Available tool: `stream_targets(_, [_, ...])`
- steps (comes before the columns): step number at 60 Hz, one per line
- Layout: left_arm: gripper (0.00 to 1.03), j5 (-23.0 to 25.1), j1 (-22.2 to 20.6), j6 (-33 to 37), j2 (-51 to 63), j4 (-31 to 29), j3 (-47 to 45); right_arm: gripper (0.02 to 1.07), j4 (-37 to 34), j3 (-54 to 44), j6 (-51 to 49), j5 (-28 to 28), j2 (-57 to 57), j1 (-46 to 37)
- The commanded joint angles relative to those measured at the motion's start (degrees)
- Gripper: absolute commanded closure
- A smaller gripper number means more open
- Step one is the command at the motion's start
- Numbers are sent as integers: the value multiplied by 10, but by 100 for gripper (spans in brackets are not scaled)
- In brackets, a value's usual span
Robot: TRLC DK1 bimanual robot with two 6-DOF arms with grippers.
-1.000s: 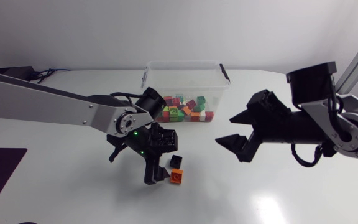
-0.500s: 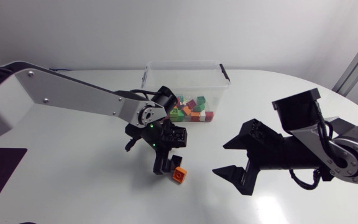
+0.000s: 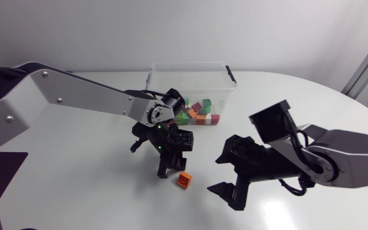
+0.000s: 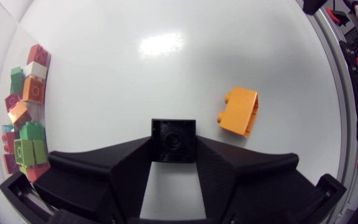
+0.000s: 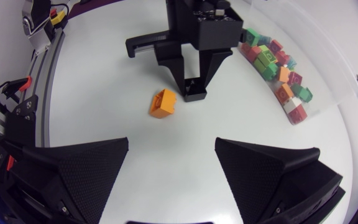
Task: Place the duplo bricks in the container
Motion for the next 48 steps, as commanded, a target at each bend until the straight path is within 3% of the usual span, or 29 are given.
stream_targets(1, [79, 4, -3, 23, 10, -17, -4, 7, 8, 28, -12, 4, 46, 13])
stream_targets(24, [80, 7, 22, 22, -82, -18, -78, 7, -125, 202, 45, -93, 218, -3])
stream_targets(36, [80, 9, 52, 22, -168, -29, -97, 13, -214, 289, 58, -151, 321, -21])
stream_targets(48, [80, 15, 80, 14, -247, -29, -96, 24, -262, 334, 60, -162, 379, -21])
